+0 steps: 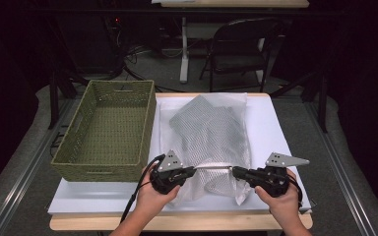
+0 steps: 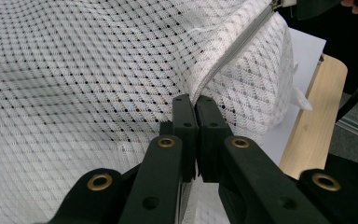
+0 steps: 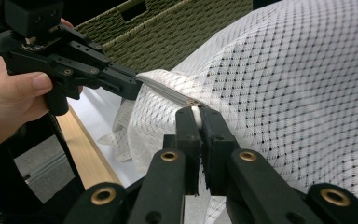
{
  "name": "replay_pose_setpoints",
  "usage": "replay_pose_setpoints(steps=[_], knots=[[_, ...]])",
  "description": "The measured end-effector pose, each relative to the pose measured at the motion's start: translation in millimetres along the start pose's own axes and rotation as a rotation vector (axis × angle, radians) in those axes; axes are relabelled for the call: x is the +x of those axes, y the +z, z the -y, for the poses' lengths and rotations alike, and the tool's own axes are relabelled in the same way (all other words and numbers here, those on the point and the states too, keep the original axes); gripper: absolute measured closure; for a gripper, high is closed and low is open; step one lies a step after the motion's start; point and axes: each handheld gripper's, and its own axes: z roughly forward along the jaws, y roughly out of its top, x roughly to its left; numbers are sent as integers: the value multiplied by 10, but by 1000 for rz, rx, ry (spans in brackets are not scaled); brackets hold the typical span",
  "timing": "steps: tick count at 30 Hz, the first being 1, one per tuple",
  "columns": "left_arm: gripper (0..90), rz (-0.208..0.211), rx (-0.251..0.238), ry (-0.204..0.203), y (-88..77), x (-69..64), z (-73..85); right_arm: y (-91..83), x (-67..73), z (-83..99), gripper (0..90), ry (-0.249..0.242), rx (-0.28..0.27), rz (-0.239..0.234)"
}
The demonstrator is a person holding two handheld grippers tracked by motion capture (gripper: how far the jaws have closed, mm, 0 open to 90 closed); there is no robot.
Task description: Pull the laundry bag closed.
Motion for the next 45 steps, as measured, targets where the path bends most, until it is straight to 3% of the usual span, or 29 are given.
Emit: replay_pose_setpoints(steps=[5,8,13,21,23,25,28,38,45], knots=[[887,-19,6,-5,11,18,-10,-22,-63,59,868,1,28,43],[887,-30,2,-33,-48,90,10,-65,-186,128,868,62,25,44],[887,-45,0,-35,-93,134,41,-127,-311,191,868,84,32,79],[887,-73,-6,-49,-131,205,72,-245,-409,270,867,87,63,133],[887,-53,-13,-69,-145,235,83,-320,-463,309,867,107,61,151],[886,-55,-10,-59,-122,210,89,-373,-502,336,867,140,33,125],[885,-62,-1,-58,-95,186,97,-373,-474,334,867,104,45,166],[805,-37,-3,-97,-81,206,128,-396,-505,344,867,114,36,181],[731,-80,-21,-113,-206,269,162,-465,-557,357,867,122,35,212]])
